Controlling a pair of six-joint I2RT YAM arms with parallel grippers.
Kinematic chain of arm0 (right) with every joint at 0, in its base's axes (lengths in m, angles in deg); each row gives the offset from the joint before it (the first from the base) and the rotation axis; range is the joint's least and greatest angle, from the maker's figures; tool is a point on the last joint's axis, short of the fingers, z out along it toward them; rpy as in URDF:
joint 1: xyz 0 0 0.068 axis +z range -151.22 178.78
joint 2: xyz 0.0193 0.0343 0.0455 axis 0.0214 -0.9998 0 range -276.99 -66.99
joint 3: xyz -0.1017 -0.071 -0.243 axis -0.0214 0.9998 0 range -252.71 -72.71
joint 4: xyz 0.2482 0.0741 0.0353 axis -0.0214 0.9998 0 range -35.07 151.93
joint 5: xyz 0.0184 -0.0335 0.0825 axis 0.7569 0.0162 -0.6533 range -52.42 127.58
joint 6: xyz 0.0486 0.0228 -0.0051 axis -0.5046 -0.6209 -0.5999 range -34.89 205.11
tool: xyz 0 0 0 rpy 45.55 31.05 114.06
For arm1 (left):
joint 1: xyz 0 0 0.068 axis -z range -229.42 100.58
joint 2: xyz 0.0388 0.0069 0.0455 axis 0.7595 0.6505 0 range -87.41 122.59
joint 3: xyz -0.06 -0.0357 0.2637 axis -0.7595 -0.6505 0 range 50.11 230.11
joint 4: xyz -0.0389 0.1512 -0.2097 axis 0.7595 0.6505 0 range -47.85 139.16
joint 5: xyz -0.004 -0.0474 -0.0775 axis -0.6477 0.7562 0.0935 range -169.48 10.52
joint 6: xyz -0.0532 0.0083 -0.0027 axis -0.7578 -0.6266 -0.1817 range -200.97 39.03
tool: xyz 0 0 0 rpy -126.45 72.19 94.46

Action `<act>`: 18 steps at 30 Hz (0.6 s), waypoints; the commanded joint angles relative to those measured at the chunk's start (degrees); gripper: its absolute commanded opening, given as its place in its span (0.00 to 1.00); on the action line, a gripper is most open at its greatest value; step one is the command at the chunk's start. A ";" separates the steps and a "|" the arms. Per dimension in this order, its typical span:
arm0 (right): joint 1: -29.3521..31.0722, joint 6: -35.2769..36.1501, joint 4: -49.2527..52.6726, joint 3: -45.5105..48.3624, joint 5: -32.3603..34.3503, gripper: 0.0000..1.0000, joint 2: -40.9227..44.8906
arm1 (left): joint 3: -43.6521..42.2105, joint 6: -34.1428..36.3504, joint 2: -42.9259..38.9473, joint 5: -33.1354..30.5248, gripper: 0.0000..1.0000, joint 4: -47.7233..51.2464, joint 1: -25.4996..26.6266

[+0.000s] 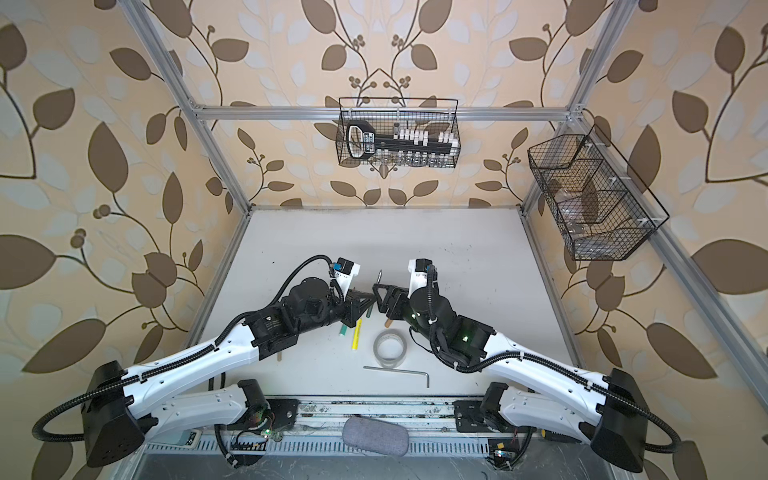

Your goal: Insert the pens into the pen caps

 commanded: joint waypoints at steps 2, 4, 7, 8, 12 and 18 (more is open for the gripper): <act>0.23 -0.41 -1.25 -3.00 -0.41 0.65 -1.31 | -0.10 1.62 -0.26 2.67 0.00 -3.35 0.93; -0.02 -0.39 -1.32 -3.29 -0.16 0.63 -1.73 | -0.10 1.84 -0.21 3.06 0.00 -3.44 1.09; -0.84 -0.67 -1.81 -3.38 -0.66 0.59 -2.46 | -0.02 2.31 -0.09 3.88 0.00 -3.61 1.28; -1.19 -0.89 -1.95 -3.39 -1.09 0.57 -2.85 | 0.06 2.45 -0.08 4.12 0.00 -3.61 1.37; -1.91 -1.37 -2.88 -3.68 -2.36 0.47 -3.97 | 0.27 2.80 -0.01 3.87 0.00 -3.17 1.54; -1.83 -1.56 -2.96 -4.02 -2.80 0.29 -4.90 | 0.31 3.10 0.01 4.43 0.00 -3.36 1.85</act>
